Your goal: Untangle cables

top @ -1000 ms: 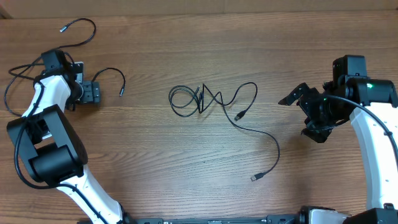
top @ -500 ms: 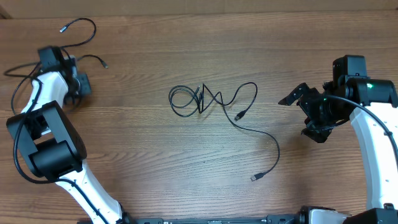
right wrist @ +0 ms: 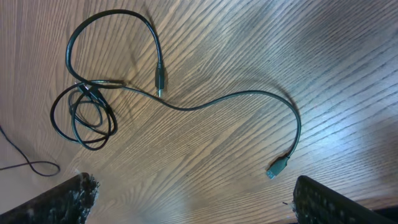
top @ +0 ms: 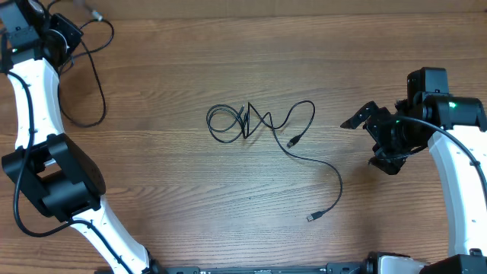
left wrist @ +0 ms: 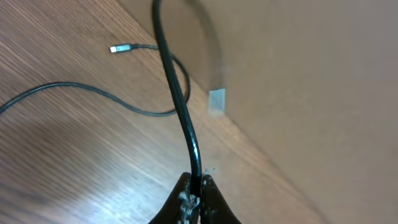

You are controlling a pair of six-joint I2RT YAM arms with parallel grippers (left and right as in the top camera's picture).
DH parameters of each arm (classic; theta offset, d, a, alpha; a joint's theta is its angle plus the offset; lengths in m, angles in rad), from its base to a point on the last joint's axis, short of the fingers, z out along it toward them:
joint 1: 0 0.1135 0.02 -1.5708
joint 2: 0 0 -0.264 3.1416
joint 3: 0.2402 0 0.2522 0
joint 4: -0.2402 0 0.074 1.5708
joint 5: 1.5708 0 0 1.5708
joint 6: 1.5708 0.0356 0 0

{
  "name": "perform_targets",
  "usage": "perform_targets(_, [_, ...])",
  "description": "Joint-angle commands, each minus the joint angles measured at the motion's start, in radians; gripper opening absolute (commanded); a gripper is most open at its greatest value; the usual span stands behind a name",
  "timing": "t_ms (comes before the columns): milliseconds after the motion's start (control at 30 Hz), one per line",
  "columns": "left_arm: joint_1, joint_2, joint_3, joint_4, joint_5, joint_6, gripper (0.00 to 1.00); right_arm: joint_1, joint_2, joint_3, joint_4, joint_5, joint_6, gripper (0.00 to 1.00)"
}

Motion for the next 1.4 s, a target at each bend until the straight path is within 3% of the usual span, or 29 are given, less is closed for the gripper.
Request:
perform_targets(0, [0.01,0.019,0.019,0.028,0.02,-0.112,0.04,-0.005,0.002,0.006,0.002,0.006,-0.007,1.0])
perform_targets(167, [0.021,0.038,0.019,0.026,0.044,-0.202,0.06,-0.005,0.002,0.006,0.002,0.006,-0.007,1.0])
perform_targets(300, [0.036,0.038,0.019,0.001,0.044,-0.107,0.51,-0.005,0.002,0.006,0.002,0.006,-0.007,1.0])
perform_targets(333, [0.044,0.038,0.019,-0.032,0.043,-0.01,0.64,-0.005,0.002,0.006,0.002,0.006,-0.007,1.0])
perform_targets(400, [0.064,0.038,0.019,-0.106,0.035,0.095,0.84,-0.005,0.002,0.006,0.002,0.006,-0.007,1.0])
perform_targets(433, [0.073,0.038,0.019,-0.133,0.037,0.109,0.88,-0.005,0.002,0.006,0.002,0.006,-0.007,1.0])
perform_targets(600, [0.132,0.038,0.019,-0.287,0.004,0.17,0.87,-0.005,0.002,0.006,0.002,0.006,-0.007,1.0])
perform_targets(733, [0.183,0.039,-0.01,-0.409,-0.206,0.181,0.9,-0.005,0.002,0.006,0.002,0.006,-0.007,1.0])
perform_targets(933, [0.2,0.039,-0.118,-0.383,-0.161,0.291,0.87,-0.005,0.002,0.006,0.002,0.006,-0.007,1.0])
perform_targets(1033, [0.196,0.039,-0.211,-0.298,-0.033,0.297,0.77,-0.005,0.002,0.006,0.002,0.006,-0.007,1.0])
perform_targets(1167, [0.19,0.039,-0.304,-0.218,-0.031,0.296,0.67,-0.005,0.002,0.006,0.002,0.006,-0.007,1.0])
perform_targets(1333, [0.187,0.039,-0.398,-0.142,-0.029,0.293,0.45,-0.005,0.002,0.006,0.002,0.006,-0.007,1.0])
perform_targets(1367, [0.187,0.039,-0.414,-0.128,-0.029,0.293,0.36,-0.005,0.002,0.006,0.002,0.006,-0.007,1.0])
